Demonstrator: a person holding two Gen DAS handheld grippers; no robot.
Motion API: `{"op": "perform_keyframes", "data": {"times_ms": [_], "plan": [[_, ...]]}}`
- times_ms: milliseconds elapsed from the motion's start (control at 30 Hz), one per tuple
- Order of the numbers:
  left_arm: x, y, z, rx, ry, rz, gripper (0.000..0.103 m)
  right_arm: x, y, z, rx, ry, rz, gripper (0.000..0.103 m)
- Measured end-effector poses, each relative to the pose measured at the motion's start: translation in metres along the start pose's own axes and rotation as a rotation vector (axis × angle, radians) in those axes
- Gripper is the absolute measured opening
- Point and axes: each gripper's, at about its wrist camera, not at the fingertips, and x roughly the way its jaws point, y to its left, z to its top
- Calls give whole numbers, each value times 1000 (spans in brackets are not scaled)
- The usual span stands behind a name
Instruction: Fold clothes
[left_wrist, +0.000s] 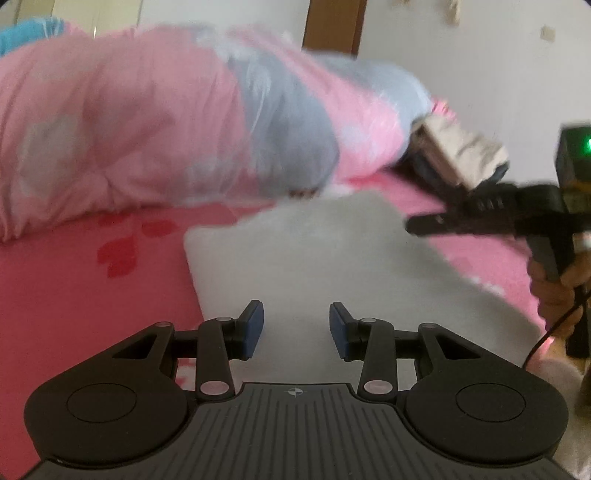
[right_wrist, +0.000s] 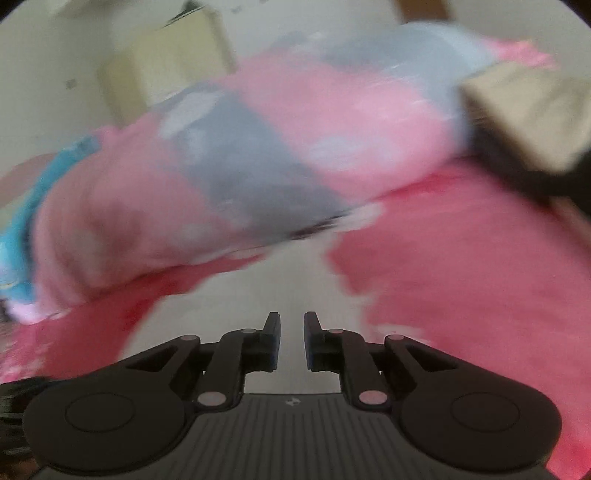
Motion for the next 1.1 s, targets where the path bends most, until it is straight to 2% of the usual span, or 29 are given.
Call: {"op": "perform_keyframes", "data": {"times_ms": [67, 100, 233, 300, 367, 433, 500, 600, 633, 700, 800, 867, 933, 1033, 1100], "plan": [[2, 4, -2, -17, 7, -14, 39, 28, -3, 7, -14, 61, -6, 16], [0, 5, -1, -17, 5, -19, 39, 41, -10, 11, -3, 85, -39, 14], [-3, 13, 10, -30, -5, -33, 39, 46, -23, 32, 24, 73, -98, 16], [5, 16, 18, -29, 4, -24, 39, 46, -14, 41, -11, 71, -44, 16], [17, 20, 24, -36, 32, -14, 39, 60, -8, 49, -1, 109, 38, 17], [22, 21, 25, -45, 45, -17, 39, 86, -10, 53, 14, 158, 52, 17], [24, 21, 27, -50, 53, -17, 39, 107, -21, 59, 40, 149, -15, 14], [22, 21, 28, -62, 62, -15, 40, 111, -31, 70, 32, 71, -209, 18], [21, 21, 29, -66, 65, -15, 40, 106, -34, 72, 52, 61, -210, 18], [18, 21, 31, -70, 72, -10, 40, 80, -38, 71, 116, 47, -117, 18], [11, 17, 34, -68, 77, 9, 43, 34, -28, 62, 129, 38, 1, 19], [4, 11, 35, -58, 74, 32, 48, 12, -12, 54, 123, 60, 107, 24], [-3, 5, 33, -44, 72, 64, 58, 1, -4, 37, 147, 119, 208, 29], [-12, -3, 31, -29, 86, 102, 63, -2, -4, 7, 174, 197, 218, 29], [-16, -7, 29, -26, 97, 122, 68, -5, -13, -7, 182, 200, 97, 29]]}}
